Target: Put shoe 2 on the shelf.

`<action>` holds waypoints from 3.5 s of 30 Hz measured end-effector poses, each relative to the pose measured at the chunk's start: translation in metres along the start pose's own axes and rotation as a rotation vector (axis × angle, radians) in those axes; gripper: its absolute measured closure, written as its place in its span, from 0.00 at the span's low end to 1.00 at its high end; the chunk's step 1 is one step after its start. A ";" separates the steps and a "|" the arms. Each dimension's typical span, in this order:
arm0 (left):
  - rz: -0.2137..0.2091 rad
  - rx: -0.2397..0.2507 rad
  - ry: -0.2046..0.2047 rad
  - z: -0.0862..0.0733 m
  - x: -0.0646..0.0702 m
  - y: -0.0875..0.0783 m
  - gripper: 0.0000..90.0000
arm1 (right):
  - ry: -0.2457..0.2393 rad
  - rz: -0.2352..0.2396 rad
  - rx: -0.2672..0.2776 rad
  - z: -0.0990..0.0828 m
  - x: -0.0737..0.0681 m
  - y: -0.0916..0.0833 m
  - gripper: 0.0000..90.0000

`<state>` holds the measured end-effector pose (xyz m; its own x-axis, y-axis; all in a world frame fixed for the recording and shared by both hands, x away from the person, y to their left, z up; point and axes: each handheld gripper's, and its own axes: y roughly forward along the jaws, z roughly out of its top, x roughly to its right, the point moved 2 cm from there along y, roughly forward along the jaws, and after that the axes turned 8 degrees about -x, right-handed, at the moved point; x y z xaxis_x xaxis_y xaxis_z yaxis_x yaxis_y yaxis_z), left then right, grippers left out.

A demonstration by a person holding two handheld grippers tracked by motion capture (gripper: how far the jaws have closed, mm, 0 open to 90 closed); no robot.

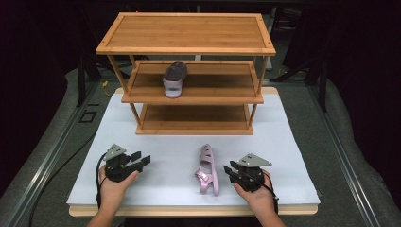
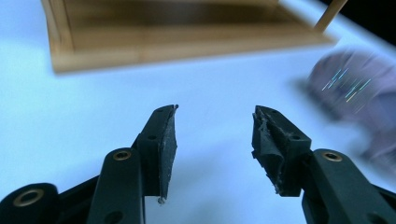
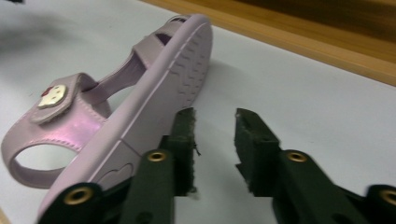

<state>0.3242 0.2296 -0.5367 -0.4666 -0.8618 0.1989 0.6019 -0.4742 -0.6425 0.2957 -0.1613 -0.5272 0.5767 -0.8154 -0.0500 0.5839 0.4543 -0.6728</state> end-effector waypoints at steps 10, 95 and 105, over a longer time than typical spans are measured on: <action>-0.010 0.001 -0.019 -0.003 -0.002 0.005 0.53 | -0.013 0.055 0.023 0.003 -0.010 -0.006 0.90; -0.014 0.035 -0.086 -0.005 -0.017 -0.004 0.52 | -0.140 0.097 -0.558 0.039 0.043 -0.001 0.80; -0.012 0.015 -0.089 -0.007 -0.018 -0.003 0.53 | -0.144 0.086 -0.701 0.046 0.038 0.017 0.87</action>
<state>0.3266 0.2479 -0.5435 -0.4146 -0.8685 0.2717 0.6067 -0.4863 -0.6288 0.3537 -0.1681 -0.5061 0.7021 -0.7096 -0.0585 0.0569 0.1379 -0.9888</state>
